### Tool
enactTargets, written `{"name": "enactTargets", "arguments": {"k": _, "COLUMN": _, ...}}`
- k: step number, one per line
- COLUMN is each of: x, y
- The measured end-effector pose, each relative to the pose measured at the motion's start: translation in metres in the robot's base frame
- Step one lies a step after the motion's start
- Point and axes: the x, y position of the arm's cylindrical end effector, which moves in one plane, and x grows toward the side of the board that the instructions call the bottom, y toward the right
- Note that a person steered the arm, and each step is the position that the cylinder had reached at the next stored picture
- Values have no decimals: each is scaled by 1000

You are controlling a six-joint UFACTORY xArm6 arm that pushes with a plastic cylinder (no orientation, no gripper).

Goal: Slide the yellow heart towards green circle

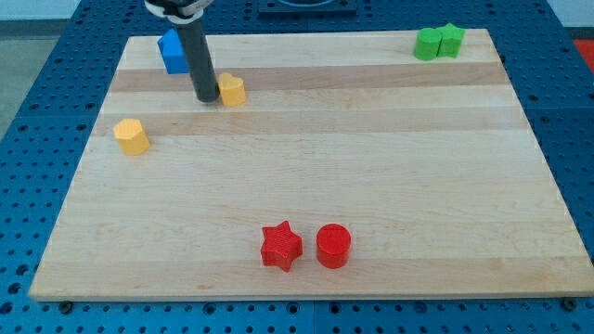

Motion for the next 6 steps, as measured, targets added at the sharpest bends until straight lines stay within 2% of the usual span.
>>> {"name": "enactTargets", "arguments": {"k": 2, "x": -9, "y": 63}}
{"name": "enactTargets", "arguments": {"k": 4, "x": -34, "y": 80}}
{"name": "enactTargets", "arguments": {"k": 6, "x": -38, "y": 137}}
